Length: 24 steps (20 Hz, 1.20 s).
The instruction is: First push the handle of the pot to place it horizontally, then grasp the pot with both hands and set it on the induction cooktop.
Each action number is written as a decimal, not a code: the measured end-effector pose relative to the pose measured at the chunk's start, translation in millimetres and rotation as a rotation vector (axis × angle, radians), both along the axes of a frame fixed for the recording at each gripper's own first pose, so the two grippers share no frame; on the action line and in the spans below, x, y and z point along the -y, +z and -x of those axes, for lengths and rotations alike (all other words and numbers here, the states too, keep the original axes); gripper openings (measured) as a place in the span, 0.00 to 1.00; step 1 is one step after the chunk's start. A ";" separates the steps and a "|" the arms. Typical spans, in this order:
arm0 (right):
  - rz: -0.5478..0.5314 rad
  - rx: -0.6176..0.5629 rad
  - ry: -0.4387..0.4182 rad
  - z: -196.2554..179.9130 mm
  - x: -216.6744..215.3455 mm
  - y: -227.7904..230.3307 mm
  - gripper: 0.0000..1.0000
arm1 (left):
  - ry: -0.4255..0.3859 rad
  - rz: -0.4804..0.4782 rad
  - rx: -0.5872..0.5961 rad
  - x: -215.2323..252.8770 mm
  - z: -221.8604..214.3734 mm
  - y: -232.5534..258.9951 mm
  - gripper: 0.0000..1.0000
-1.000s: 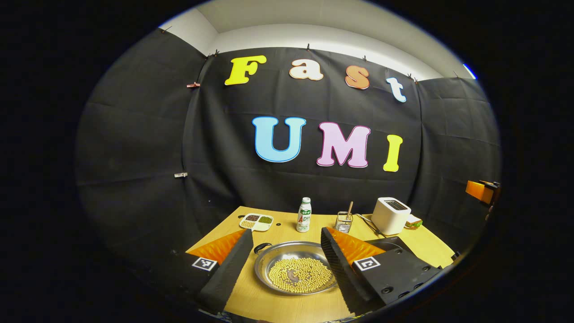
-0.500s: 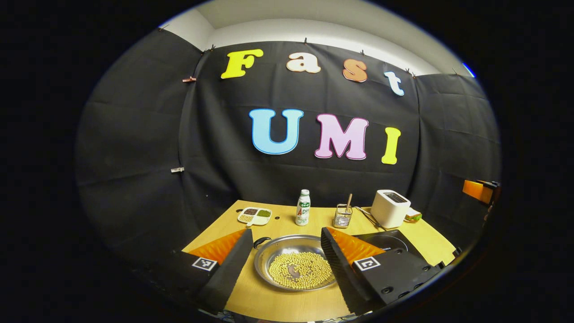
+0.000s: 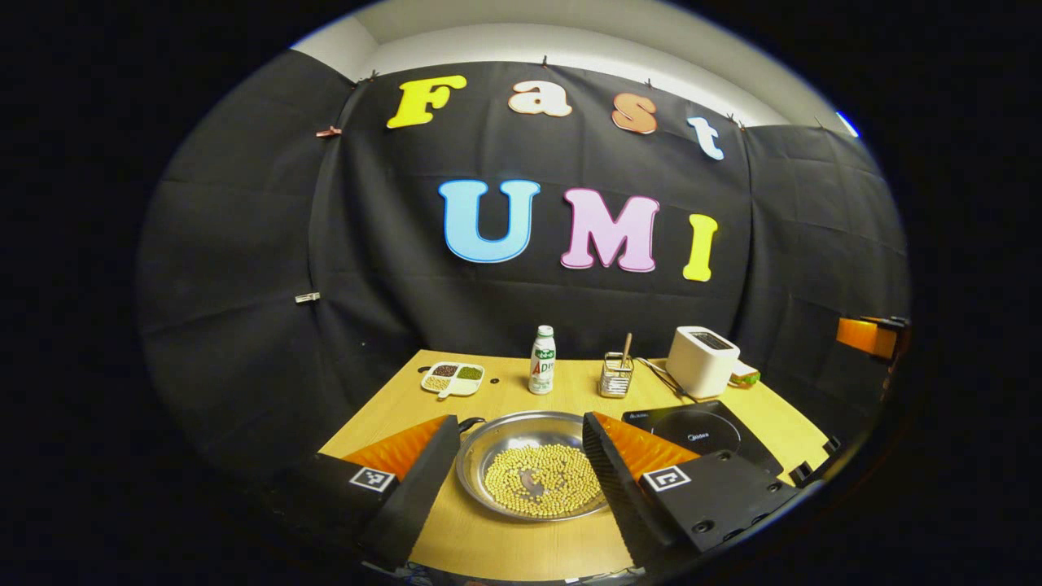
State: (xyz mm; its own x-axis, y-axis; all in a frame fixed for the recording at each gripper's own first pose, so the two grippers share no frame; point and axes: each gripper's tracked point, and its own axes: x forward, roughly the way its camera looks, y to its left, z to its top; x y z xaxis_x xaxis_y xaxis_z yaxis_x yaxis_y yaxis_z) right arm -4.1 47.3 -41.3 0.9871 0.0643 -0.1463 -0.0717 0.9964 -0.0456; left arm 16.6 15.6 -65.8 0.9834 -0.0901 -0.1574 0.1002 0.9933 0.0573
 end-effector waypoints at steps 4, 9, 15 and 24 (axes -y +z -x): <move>0.008 -0.001 0.025 -0.2 -6.8 -1.2 0.99 | -0.063 -0.020 -0.095 -0.1 6.8 -29.0 0.74; -0.007 -0.031 0.069 -5.1 -12.0 -18.3 0.98 | -0.156 -0.090 -0.249 25.1 18.5 -77.9 0.47; -0.068 -0.066 0.155 -22.8 -21.3 -29.4 0.98 | -0.207 -0.106 -0.405 68.7 23.4 -128.6 0.20; -0.091 -0.097 0.218 -56.9 5.7 -43.2 0.98 | -0.204 -0.102 -0.618 105.4 9.6 -212.4 0.05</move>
